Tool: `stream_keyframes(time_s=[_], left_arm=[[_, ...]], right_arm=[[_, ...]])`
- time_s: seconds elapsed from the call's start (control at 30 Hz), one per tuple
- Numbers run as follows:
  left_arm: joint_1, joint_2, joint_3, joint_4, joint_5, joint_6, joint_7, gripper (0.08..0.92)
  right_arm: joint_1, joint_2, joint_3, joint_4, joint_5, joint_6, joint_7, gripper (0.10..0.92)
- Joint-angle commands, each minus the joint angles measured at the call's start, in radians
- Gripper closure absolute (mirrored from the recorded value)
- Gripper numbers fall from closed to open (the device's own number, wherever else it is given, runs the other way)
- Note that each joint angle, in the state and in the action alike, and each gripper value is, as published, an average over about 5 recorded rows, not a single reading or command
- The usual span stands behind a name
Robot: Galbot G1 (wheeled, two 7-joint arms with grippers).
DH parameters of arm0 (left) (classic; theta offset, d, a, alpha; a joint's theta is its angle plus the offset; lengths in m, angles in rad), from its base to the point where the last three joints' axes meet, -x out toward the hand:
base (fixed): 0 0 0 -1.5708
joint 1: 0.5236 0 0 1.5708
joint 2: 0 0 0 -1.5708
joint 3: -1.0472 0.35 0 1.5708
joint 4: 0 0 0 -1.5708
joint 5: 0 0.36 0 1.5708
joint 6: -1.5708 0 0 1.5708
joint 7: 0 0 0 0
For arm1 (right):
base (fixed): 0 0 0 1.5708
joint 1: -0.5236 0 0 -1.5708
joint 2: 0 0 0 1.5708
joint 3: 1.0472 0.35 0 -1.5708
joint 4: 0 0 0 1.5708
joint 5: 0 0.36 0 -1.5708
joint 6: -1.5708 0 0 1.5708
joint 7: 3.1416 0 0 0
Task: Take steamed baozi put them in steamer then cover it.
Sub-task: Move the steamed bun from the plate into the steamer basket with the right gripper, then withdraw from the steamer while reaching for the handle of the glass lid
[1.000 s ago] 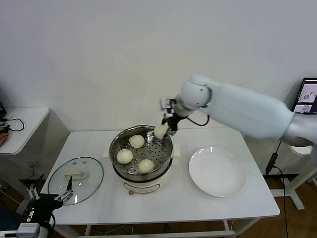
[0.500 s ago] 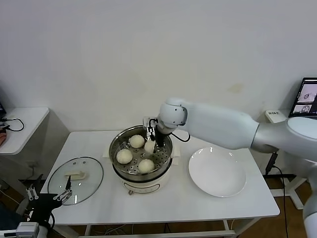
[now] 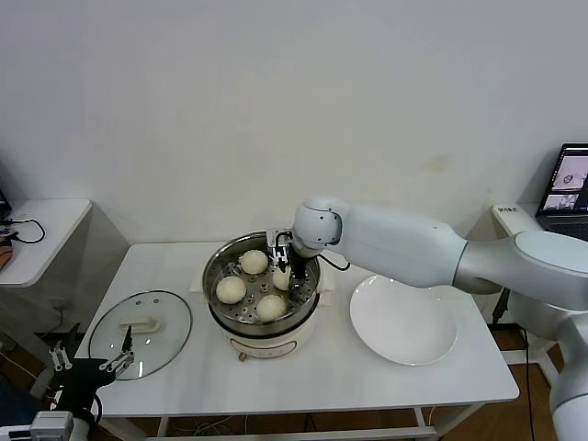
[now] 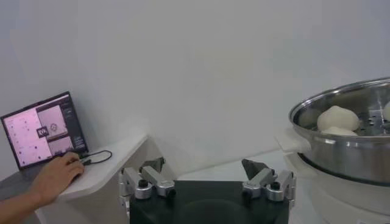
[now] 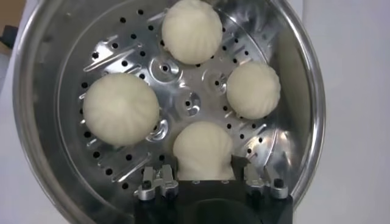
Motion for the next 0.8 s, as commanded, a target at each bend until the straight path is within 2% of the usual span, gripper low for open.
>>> stream_keyframes(time_s=[0.03, 0.2, 0.4, 0.6, 0.8], left_arm=[[0.001, 0.000, -0.001, -0.002, 0.000, 0.001, 0.000, 0.177], [0.000, 0.003, -0.001, -0.002, 0.001, 0.001, 0.000, 0.177], [-0.005, 0.006, -0.001, 0.001, -0.001, 0.001, 0.000, 0.177], [-0.009, 0.005, 0.003, 0.002, -0.001, 0.001, 0.001, 0.177], [-0.019, 0.001, 0.008, 0.013, 0.001, 0.000, 0.001, 0.177]], right_arm=[[0.000, -0.005, 0.012, 0.005, -0.018, 0.001, -0.002, 0.359], [0.039, -0.052, 0.039, 0.051, 0.003, 0.018, -0.009, 0.230], [0.054, -0.166, 0.107, 0.155, 0.068, 0.019, 0.068, 0.203], [-0.040, -0.331, 0.208, 0.309, 0.198, 0.031, 0.346, 0.202], [-0.315, -0.471, 0.430, 0.447, 0.237, 0.189, 0.660, 0.203]])
